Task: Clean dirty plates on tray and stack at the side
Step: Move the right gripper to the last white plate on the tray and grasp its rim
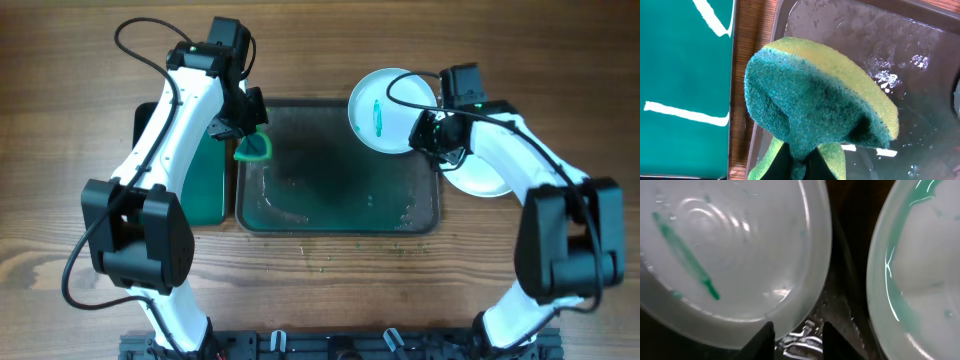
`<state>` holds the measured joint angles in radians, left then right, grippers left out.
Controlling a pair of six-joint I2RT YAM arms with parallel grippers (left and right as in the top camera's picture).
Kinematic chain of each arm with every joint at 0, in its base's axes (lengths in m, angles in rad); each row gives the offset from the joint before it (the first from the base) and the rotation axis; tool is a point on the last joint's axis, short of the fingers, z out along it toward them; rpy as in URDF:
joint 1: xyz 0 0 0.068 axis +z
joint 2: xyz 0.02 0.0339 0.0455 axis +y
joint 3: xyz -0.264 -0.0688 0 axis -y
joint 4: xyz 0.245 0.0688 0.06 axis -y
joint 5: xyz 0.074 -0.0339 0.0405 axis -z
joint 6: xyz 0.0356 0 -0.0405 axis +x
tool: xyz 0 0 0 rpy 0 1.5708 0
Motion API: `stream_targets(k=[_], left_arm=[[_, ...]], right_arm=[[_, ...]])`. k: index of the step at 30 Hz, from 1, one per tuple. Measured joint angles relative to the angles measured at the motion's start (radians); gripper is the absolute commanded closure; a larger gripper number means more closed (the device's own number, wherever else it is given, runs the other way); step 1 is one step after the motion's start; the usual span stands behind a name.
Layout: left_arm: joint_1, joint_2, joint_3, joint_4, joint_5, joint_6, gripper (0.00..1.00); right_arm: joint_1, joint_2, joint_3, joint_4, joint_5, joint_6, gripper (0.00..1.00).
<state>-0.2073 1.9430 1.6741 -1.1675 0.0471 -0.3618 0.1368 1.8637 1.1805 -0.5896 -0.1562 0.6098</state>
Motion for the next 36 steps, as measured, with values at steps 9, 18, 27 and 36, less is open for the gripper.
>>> stream_targets(k=[9,18,27,36], left_arm=[[0.0,0.0,0.0,0.0,0.0,0.0,0.96],[0.0,0.0,0.0,0.005,0.0,0.0,0.96],[0.0,0.0,0.0,0.005,0.0,0.0,0.96],[0.0,0.0,0.0,0.005,0.0,0.0,0.96]], right_arm=[[0.003,0.07,0.002,0.016,-0.095,-0.082,0.71],[0.076,0.059,-0.001,-0.293,-0.237,-0.299,0.63],[0.076,-0.032,-0.003,-0.123,0.052,-0.458,0.48],[0.076,0.006,-0.002,0.124,0.067,-0.623,0.54]])
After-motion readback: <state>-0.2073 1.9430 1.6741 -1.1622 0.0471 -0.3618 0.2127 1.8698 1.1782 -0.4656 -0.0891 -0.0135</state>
